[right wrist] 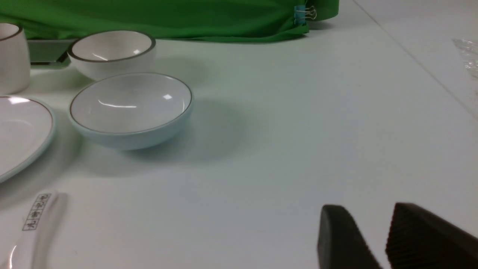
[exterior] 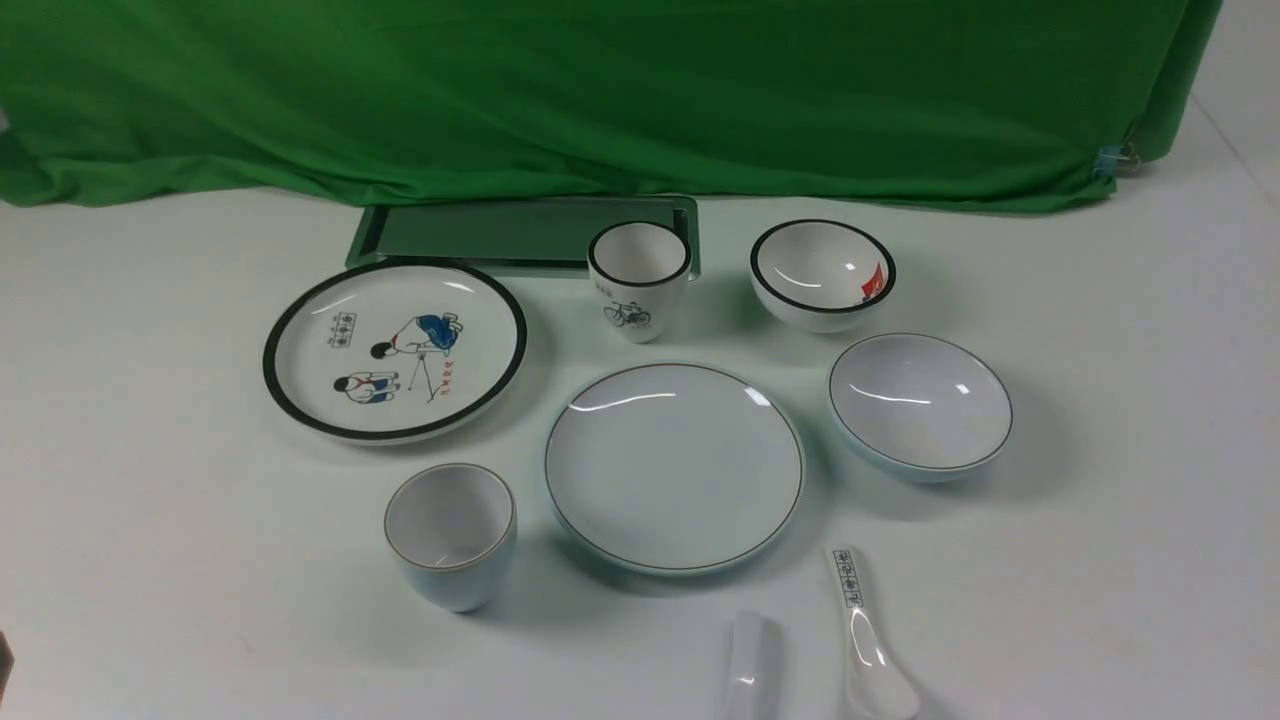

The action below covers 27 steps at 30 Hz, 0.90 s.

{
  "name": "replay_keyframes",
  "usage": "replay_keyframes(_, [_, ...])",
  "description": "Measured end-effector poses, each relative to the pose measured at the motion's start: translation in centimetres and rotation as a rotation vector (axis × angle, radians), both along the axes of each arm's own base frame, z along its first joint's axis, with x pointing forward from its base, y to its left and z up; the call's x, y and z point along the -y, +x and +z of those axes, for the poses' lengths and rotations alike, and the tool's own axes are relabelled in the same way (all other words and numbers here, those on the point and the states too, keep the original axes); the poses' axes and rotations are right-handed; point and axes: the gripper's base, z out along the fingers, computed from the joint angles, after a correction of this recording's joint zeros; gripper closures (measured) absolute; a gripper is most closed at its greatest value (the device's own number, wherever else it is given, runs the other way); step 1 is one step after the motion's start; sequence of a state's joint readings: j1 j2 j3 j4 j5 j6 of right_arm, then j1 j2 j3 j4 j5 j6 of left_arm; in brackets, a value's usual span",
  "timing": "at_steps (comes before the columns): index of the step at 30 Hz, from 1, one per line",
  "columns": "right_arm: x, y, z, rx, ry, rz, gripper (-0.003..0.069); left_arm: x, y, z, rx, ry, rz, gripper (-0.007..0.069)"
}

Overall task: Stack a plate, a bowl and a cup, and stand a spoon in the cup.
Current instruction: Use the right arm to grab a blue rice bowl

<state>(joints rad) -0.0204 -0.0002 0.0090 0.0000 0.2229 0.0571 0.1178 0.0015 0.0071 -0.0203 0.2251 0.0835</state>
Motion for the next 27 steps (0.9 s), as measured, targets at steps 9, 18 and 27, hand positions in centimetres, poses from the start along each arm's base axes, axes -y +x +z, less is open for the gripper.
replay_keyframes(9, [0.00,0.00,0.00,0.000,0.000,0.000,0.0418,0.00,0.00,0.00,0.000,0.000,0.000,0.0652])
replay_keyframes(18, [0.00,0.00,0.00,0.000,0.000,0.000,0.0418,0.00,0.00,0.00,0.000,0.000,0.000,0.0652])
replay_keyframes(27, [0.00,0.00,0.01,0.005,0.083,-0.019,0.0418,0.00,0.00,0.00,0.000,0.000,0.000,0.0652])
